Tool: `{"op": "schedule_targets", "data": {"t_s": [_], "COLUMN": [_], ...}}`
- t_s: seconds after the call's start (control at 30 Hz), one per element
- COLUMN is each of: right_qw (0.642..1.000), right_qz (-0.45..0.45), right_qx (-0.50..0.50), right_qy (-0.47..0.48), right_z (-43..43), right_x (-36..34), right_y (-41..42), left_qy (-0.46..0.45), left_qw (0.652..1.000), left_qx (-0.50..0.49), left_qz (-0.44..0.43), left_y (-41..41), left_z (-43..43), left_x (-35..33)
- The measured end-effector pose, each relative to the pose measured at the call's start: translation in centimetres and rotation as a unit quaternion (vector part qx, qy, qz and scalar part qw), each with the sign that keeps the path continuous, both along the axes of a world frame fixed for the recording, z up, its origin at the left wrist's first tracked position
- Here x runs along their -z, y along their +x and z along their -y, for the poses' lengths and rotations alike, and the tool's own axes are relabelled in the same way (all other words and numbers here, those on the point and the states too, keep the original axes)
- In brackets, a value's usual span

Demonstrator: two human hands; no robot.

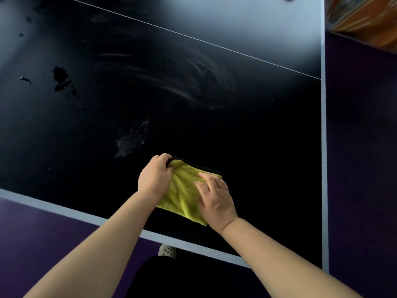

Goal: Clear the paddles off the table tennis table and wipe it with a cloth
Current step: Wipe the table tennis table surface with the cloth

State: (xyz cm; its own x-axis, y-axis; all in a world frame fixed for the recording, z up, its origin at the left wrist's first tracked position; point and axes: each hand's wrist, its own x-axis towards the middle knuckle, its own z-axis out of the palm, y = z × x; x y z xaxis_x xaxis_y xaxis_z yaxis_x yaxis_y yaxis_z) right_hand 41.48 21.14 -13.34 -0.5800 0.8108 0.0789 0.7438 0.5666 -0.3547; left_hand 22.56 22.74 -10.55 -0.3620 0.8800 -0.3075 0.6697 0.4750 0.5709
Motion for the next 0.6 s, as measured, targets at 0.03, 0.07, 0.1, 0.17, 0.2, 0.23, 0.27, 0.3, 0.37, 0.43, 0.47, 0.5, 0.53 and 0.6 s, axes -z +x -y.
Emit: {"op": "schedule_targets", "data": {"t_s": [0.03, 0.07, 0.1, 0.17, 0.2, 0.23, 0.27, 0.3, 0.37, 0.43, 0.47, 0.5, 0.53, 0.6], "right_qw": [1.000, 0.999, 0.996, 0.981, 0.966, 0.950, 0.939, 0.937, 0.941, 0.946, 0.949, 0.952, 0.955, 0.951], "right_qz": [0.009, 0.015, 0.026, 0.107, 0.173, 0.232, 0.268, 0.282, 0.283, 0.281, 0.284, 0.284, 0.282, 0.274], "right_qx": [-0.019, -0.045, -0.078, -0.150, -0.176, -0.190, -0.193, -0.187, -0.166, -0.131, -0.109, -0.081, -0.044, 0.040], "right_qy": [-0.003, -0.007, -0.020, -0.059, -0.075, -0.089, -0.093, -0.089, -0.084, -0.089, -0.086, -0.080, -0.083, -0.139], "right_z": [-0.3, -0.6, -0.9, -1.1, -1.2, -1.1, -0.8, -0.6, -0.1, 0.7, 1.4, 2.1, 3.0, 5.0], "right_x": [0.1, 0.1, 0.0, -0.2, 0.0, 0.2, 0.4, 0.7, 1.1, 1.2, 1.5, 1.7, 1.6, 1.2], "right_y": [-0.4, -0.9, -1.5, -2.8, -3.2, -3.4, -3.4, -3.3, -2.7, -1.5, -0.6, 0.6, 1.9, 5.0], "left_qy": [0.003, 0.009, 0.015, 0.019, 0.016, 0.012, 0.007, 0.005, 0.002, 0.007, 0.013, 0.021, 0.028, 0.035], "left_qw": [1.000, 1.000, 0.999, 0.997, 0.996, 0.996, 0.997, 0.998, 0.998, 0.997, 0.995, 0.993, 0.990, 0.985], "left_qx": [-0.002, -0.012, -0.028, -0.049, -0.047, -0.037, -0.023, -0.008, 0.018, 0.051, 0.072, 0.093, 0.114, 0.156], "left_qz": [-0.004, -0.006, -0.015, -0.052, -0.068, -0.074, -0.072, -0.064, -0.052, -0.060, -0.066, -0.071, -0.073, -0.070], "left_y": [-0.2, -0.3, -0.4, -0.7, -0.8, -0.8, -0.8, -0.7, -0.4, 0.1, 0.5, 0.9, 1.5, 2.9], "left_z": [-0.1, 0.0, 0.3, 1.1, 1.8, 2.6, 3.5, 4.3, 5.5, 6.2, 6.4, 6.4, 6.4, 6.4], "left_x": [0.2, 0.4, 0.5, 0.5, 0.5, 0.7, 0.8, 1.0, 1.1, 1.0, 0.8, 0.6, 0.3, -0.2]}}
